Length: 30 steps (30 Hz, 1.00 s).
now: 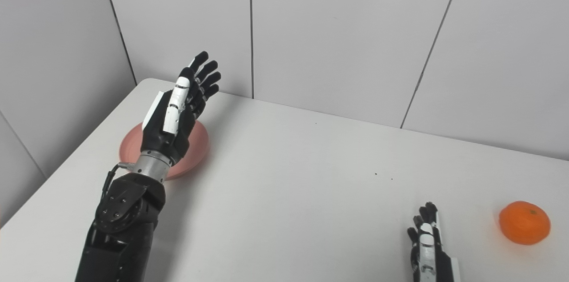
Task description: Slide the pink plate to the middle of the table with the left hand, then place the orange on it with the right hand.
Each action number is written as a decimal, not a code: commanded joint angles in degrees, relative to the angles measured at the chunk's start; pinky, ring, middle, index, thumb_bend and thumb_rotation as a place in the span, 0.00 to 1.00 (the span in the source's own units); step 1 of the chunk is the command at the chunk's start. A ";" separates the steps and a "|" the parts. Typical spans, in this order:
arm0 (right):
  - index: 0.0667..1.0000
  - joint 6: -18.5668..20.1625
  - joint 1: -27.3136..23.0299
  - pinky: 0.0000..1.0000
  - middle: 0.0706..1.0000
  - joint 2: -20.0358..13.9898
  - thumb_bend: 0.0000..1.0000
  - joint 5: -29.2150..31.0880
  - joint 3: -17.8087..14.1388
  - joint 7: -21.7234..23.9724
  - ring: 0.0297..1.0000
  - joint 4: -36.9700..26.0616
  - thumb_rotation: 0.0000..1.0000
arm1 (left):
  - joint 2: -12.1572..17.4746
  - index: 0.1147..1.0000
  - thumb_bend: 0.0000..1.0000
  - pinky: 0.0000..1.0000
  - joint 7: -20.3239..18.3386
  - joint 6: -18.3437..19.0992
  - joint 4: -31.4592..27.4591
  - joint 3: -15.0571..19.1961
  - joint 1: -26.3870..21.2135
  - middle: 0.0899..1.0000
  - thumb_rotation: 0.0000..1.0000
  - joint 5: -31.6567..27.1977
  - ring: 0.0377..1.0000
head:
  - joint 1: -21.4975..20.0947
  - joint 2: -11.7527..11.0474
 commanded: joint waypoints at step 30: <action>1.00 -0.26 -0.15 1.00 1.00 -0.63 0.17 1.26 -0.30 0.83 1.00 -2.17 1.00 | 14.07 0.89 0.38 0.92 0.39 1.32 11.03 13.21 -7.21 0.91 1.00 -13.27 0.91 | 0.94 0.33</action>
